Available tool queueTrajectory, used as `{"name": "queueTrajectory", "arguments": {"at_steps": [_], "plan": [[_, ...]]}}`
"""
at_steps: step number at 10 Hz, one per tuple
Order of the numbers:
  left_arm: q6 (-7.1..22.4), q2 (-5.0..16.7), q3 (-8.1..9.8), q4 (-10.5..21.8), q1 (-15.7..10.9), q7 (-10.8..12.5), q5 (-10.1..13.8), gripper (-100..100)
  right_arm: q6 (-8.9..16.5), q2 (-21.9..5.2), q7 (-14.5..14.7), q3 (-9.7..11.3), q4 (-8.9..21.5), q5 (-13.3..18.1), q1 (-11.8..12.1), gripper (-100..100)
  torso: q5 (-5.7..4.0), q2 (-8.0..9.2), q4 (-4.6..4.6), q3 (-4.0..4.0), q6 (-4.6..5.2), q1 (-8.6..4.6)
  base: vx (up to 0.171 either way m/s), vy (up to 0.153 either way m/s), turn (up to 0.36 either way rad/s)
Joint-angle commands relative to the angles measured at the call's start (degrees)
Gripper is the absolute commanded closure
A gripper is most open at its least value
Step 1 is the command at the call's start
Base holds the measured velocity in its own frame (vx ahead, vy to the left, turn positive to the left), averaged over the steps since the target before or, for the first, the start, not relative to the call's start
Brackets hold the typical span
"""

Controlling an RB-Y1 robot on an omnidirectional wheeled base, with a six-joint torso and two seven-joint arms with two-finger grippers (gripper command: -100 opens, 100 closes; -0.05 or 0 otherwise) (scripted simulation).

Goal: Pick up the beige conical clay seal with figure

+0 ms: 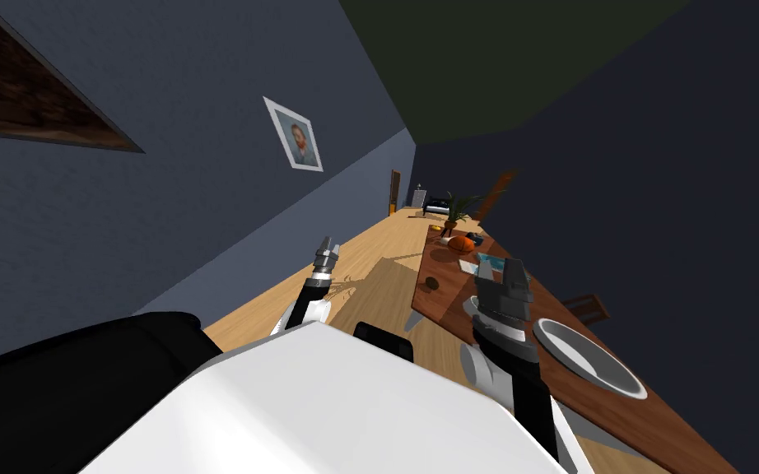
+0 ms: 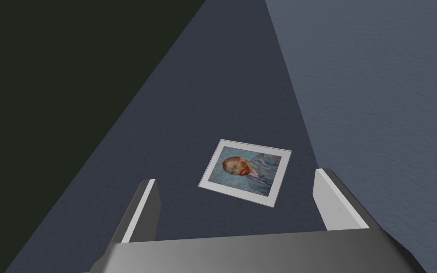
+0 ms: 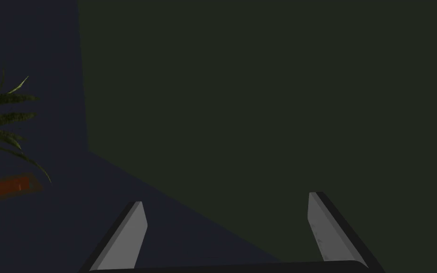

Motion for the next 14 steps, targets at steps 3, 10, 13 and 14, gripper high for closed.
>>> {"name": "queueTrajectory", "arguments": {"at_steps": [3, 10, 13, 14], "plan": [[0.0, 0.0, 0.0, 0.0, 0.0, 0.0, 0.0, 0, 0.9, -5.0, -0.5, 3.3, 4.0, 0.1, -1.1, -100, 0.01, -0.01, 0.0, -0.01, -0.01, 0.05, -0.036, -0.018, 0.113], [0.0, 0.0, 0.0, 0.0, 0.0, 0.0, 0.0, 0, 1.8, -16.2, -2.6, 11.2, 15.4, 0.6, -3.8, -100, 0.02, -0.1, -0.02, -0.06, 0.03, 0.07, -0.02, -0.009, 0.127], [0.0, 0.0, 0.0, 0.0, 0.0, 0.0, 0.0, 0, 2.1, -20.7, -3.7, 14.7, 20.2, 1.2, -5.0, -100, 0.02, -0.14, -0.03, -0.08, 0.0, 0.1, -0.01, 0.001, 0.161], [0.0, 0.0, 0.0, 0.0, 0.0, 0.0, 0.0, 0, 2.1, -21.4, -3.7, 15.0, 21.3, 1.2, -5.0, -100, 0.02, -0.13, -0.03, -0.07, 0.0, 0.11, -0.007, -0.003, 0.065]]}}
